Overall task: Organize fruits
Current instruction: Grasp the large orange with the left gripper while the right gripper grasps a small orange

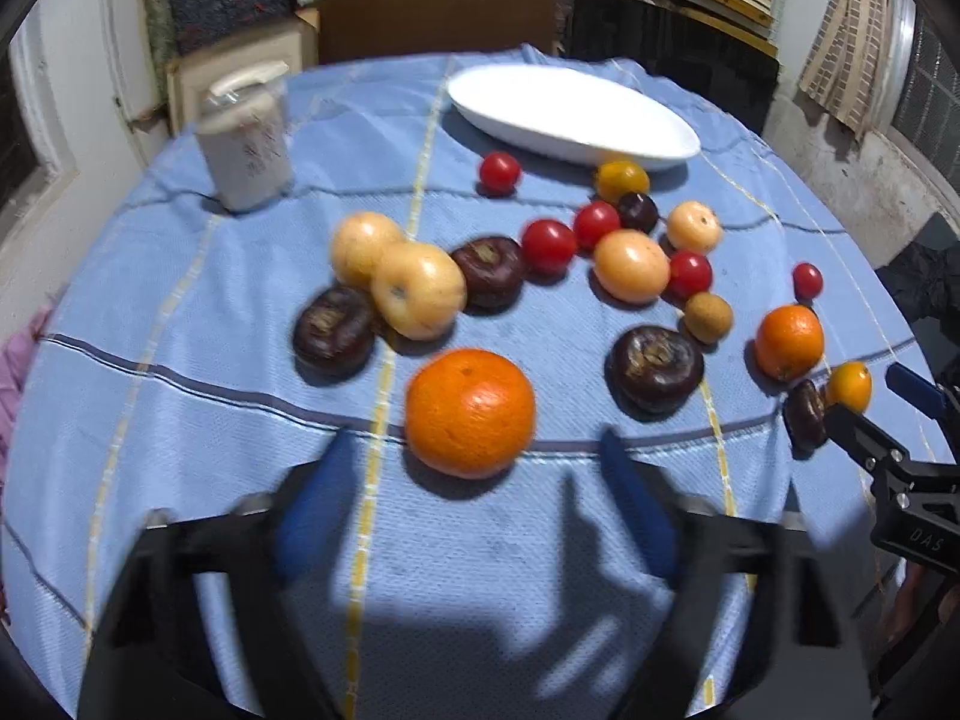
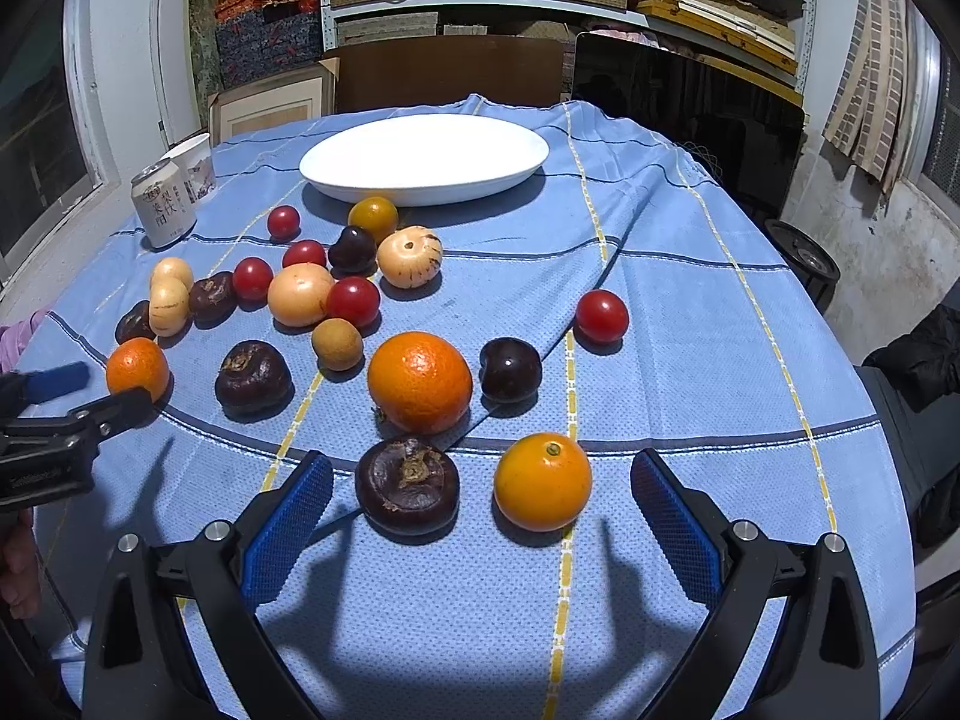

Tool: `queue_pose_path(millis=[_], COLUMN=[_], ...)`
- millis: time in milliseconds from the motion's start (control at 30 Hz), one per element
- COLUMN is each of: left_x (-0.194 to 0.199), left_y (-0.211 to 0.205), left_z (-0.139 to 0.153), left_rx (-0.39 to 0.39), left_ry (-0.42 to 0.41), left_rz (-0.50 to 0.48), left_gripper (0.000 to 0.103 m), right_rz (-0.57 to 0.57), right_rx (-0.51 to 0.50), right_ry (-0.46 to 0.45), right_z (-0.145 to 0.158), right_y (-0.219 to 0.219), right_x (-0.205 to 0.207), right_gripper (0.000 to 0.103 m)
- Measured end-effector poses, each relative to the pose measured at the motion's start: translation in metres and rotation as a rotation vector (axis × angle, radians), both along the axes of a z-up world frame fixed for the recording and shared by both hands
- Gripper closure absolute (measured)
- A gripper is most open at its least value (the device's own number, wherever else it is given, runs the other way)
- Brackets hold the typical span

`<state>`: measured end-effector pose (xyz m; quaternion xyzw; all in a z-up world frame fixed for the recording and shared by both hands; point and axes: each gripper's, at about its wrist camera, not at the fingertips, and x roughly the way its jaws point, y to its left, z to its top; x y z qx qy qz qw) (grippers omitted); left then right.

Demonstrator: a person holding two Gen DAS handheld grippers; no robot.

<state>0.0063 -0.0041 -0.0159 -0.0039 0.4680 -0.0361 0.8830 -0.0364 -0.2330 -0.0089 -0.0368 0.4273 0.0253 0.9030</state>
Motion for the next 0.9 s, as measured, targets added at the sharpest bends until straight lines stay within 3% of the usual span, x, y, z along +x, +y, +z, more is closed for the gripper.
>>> queue_pose_path(millis=[267, 333, 400, 700, 833, 900], left_x=[0.014, 0.017, 0.02, 0.018, 0.017, 0.017], left_y=[-0.003, -0.004, -0.002, 0.006, 0.008, 0.009], left_z=[-0.012, -0.012, -0.01, -0.009, -0.009, -0.01], left_rx=[0.003, 0.007, 0.002, -0.05, -0.059, -0.061], left_ry=[0.036, 0.03, 0.021, 0.029, 0.029, 0.029], left_rz=[0.012, 0.011, 0.015, 0.003, 0.004, 0.004], left_gripper=[0.037, 0.052, 0.057, 0.058, 0.058, 0.058], right_rz=[-0.011, -0.017, -0.018, 0.056, 0.064, 0.045], right_rx=[0.009, 0.007, 0.008, -0.035, 0.062, 0.027], right_ry=[0.01, 0.014, 0.017, 0.022, 0.022, 0.011], right_z=[-0.003, -0.004, -0.004, -0.003, 0.005, 0.009], right_y=[-0.008, -0.01, -0.013, -0.011, -0.03, -0.038], right_x=[0.001, 0.002, 0.002, -0.001, -0.004, -0.006], right_gripper=[0.003, 0.003, 0.003, 0.004, 0.004, 0.007])
